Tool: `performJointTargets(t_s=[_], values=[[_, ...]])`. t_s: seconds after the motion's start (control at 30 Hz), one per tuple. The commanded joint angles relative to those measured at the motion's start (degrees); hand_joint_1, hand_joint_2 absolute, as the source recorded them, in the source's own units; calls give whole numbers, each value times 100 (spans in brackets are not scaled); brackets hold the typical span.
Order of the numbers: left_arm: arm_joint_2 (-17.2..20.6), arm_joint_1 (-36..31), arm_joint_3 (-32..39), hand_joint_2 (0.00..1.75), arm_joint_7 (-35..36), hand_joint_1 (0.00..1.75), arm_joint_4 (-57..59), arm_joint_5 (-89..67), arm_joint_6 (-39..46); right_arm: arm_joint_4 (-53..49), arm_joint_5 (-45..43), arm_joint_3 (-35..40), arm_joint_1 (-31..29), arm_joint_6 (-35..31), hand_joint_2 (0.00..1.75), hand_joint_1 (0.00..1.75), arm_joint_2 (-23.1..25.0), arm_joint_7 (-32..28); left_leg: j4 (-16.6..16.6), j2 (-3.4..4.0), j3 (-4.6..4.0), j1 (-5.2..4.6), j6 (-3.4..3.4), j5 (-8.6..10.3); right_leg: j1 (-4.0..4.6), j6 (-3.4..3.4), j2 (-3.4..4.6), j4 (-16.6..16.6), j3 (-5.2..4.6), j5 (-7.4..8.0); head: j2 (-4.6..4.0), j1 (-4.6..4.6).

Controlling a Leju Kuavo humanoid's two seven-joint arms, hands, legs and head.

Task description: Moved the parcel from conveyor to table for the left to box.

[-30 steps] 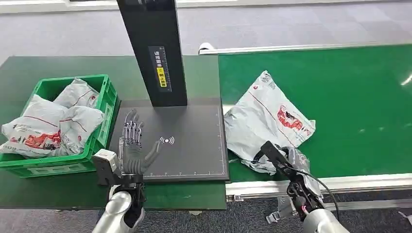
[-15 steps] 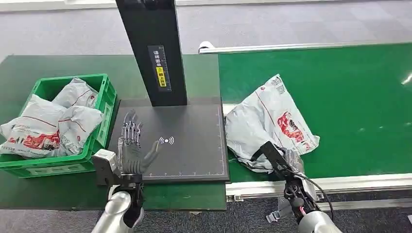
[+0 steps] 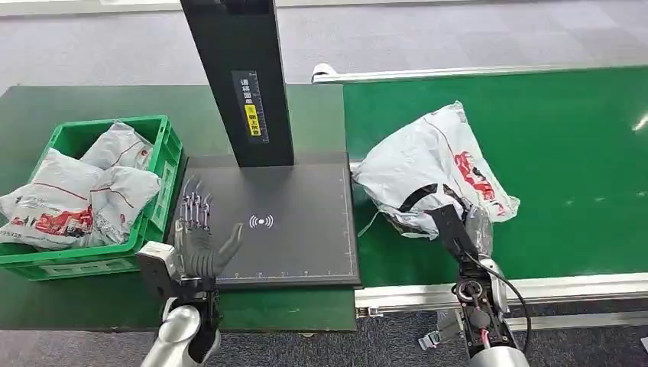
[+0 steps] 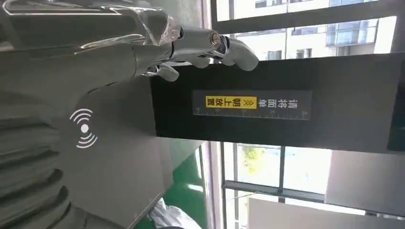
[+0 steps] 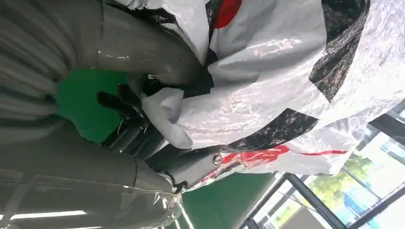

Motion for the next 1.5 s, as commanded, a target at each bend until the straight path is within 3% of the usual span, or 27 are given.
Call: performJointTargets(t_s=[0.03, 0.07, 0.13, 0.27, 0.47, 0.5, 0.53, 0.73, 0.8, 1.23, 1.27, 1.5], values=[[120, -7, 52, 175, 7, 0, 82, -2, -3, -235, -28, 132, -14, 1, 175, 175, 42, 14, -5, 7, 5, -2, 0, 0, -2, -3, 8, -3, 1, 2, 2, -2], [120, -7, 52, 175, 7, 0, 82, -2, -3, -235, -28, 132, -14, 1, 175, 175, 42, 14, -5, 4, 4, -1, 0, 1, -1, -3, 5, -3, 1, 2, 2, 2], [130, 26, 81, 175, -37, 0, 10, -84, 97, -941, -364, 287, 219, -327, 175, 175, 57, -559, -12, 6, 11, -2, 1, 3, -1, -6, 8, -10, 5, 4, 2, 0], [141, 89, 273, 175, -48, 0, -204, -165, 184, -4265, -330, 907, 1430, -361, 175, 175, -89, 14, 0, -13, -11, -6, 0, -2, -5, -5, -11, 7, -13, -8, 2, 0], [7, 71, 392, 175, -86, 0, -153, -266, 195, -5359, -207, 1051, 1931, -797, 175, 175, -165, 118, -5, -18, -11, -1, 1, -3, 0, -4, -11, -3, -10, -8, 0, -2], [-29, 76, 417, 175, -92, 0, -151, -289, 196, -5373, -298, 1119, 1928, -848, 175, 175, -173, 21, -3, -21, -17, -4, 1, -1, -3, -2, -15, -1, -16, -7, 2, 0], [-103, 101, 469, 175, -157, 0, -217, -384, 243, -5244, -659, 1391, 1769, -259, 175, 175, -151, -58, -6, -22, -10, -2, 2, -1, -1, -3, -14, -7, -7, -7, 0, 0], [-161, -305, 523, 175, -24, 0, 121, -724, 439, -3184, -565, 2600, 508, 708, 175, 175, 352, 308, -7, 65, -8, 1, -3, 0, 2, -7, 59, -1, -25, 16, 0, 2], [-120, -537, 641, 175, -38, 0, 401, -704, 552, -2629, -663, 2900, 274, 1007, 175, 175, 427, 265, -10, 34, -4, 0, -4, 6, 1, -9, 25, -3, -16, 12, 0, -2], [-3, -630, 907, 175, -99, 0, 527, -574, 744, -1025, -1438, 3577, -264, 1816, 175, 175, 806, 235, -11, 19, -7, 9, -5, 15, 12, -10, 17, -1, -15, 10, 0, 2], [13, -605, 941, 175, -86, 0, 514, -556, 782, -967, -1455, 3572, -317, 1793, 175, 3, 832, 270, -7, 15, -13, 9, -7, 14, 11, -10, 11, 3, -18, 7, 0, 0], [40, -535, 960, 175, -86, 0, 463, -554, 787, -939, -1485, 3563, -358, 1786, 175, 0, 826, 300, -12, 11, -10, 9, -6, 16, 12, -11, 9, -3, -14, 9, 2, 0]])
